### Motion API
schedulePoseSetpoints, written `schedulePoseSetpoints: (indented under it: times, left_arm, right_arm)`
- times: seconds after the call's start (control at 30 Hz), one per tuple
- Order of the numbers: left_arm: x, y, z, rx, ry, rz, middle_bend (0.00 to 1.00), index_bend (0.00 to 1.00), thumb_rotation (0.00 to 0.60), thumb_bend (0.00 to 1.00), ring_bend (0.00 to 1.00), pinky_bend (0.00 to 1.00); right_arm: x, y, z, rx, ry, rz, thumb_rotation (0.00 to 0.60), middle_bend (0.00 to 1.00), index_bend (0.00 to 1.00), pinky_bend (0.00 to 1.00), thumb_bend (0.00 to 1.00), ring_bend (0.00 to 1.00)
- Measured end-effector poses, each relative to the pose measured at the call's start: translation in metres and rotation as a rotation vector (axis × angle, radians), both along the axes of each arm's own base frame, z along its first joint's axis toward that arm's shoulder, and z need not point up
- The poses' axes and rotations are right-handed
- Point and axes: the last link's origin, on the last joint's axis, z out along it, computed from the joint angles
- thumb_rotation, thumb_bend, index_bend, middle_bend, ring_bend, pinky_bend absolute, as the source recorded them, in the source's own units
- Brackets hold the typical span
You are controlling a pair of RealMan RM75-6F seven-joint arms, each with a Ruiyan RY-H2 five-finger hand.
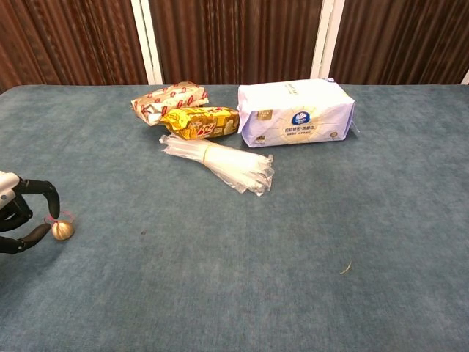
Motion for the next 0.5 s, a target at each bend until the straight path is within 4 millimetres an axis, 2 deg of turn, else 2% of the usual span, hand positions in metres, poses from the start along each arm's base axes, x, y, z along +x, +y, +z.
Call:
schedulePoseSetpoints:
  times: [0.5]
  left_arm:
    - [-0.008, 0.013, -0.008, -0.003, 0.054, 0.030, 1.00, 0.49, 0.600, 0.43, 1.00, 1.00]
  right_arm:
    - [-0.001, -0.001, 0.000, 0.002, 0.010, -0.013, 0.600, 0.00, 0.00, 0.00, 0.36, 0.00]
